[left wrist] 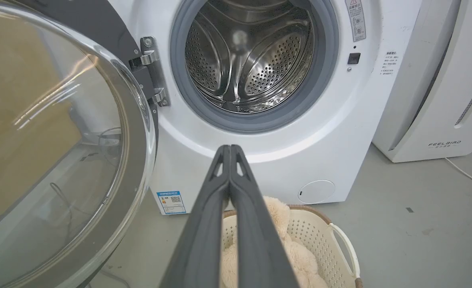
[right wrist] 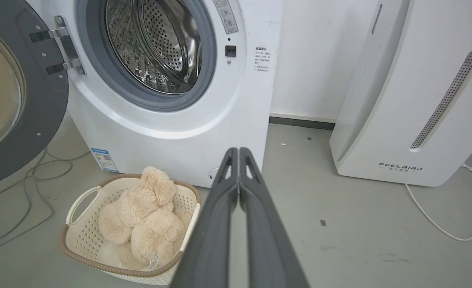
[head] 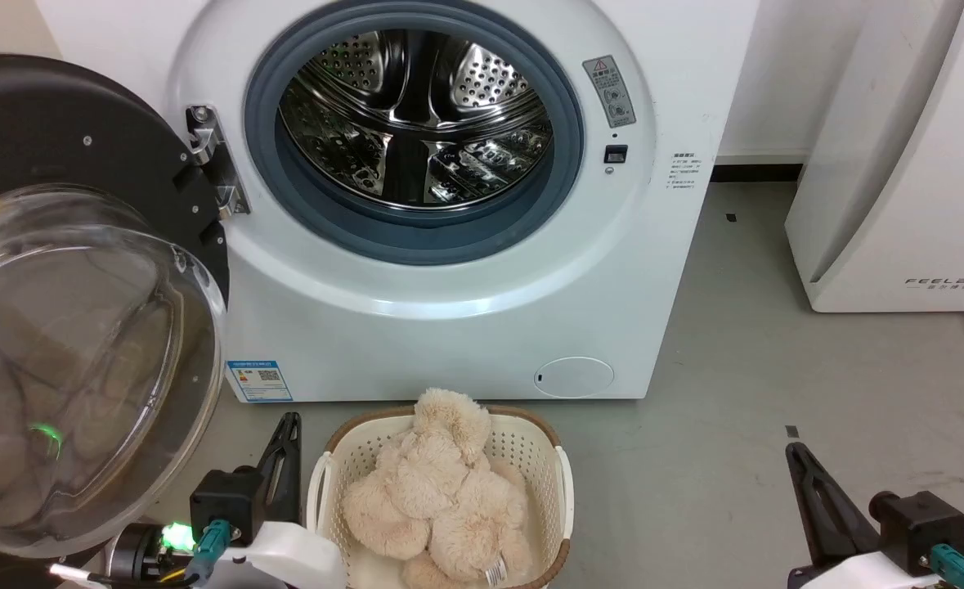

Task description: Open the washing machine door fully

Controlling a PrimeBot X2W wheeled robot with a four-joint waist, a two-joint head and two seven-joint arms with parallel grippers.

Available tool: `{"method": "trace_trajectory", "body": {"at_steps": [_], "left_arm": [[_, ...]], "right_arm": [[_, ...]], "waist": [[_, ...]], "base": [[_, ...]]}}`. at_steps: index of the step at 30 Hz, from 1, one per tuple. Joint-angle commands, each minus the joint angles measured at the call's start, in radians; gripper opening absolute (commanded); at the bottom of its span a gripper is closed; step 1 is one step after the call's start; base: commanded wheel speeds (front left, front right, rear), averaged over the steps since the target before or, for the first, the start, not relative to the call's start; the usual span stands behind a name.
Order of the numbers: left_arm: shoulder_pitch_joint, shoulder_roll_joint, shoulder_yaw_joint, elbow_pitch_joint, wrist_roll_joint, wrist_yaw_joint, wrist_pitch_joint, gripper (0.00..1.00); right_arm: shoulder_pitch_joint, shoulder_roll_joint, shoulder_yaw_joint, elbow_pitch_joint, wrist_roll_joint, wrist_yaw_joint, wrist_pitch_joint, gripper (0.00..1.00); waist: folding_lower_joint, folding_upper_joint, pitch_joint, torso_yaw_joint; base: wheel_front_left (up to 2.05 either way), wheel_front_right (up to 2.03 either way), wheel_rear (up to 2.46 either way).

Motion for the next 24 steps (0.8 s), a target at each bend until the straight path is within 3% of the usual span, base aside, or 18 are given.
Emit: {"method": "trace_trajectory", "body": {"at_steps": [1, 24], "left_arm": [[0.012, -0.003, 0.008, -0.011, 0.01, -0.008, 0.01, 0.0], [0.019, -0.029, 0.047, -0.05, 0.041, -0.033, 0.048, 0.0]], "right_arm": [[-0.017, 0.001, 0.004, -0.001, -0.004, 0.0, 0.004, 0.0], [-0.038, 0.002, 0.018, -0.001, -0.01, 0.0, 0.018, 0.0]], "waist": [[0.0, 0.0, 0.0, 0.0], [0.0, 0.0, 0.005, -0.002]], "base": [[0.0, 0.0, 0.0], [0.0, 0.0, 0.0]]}}
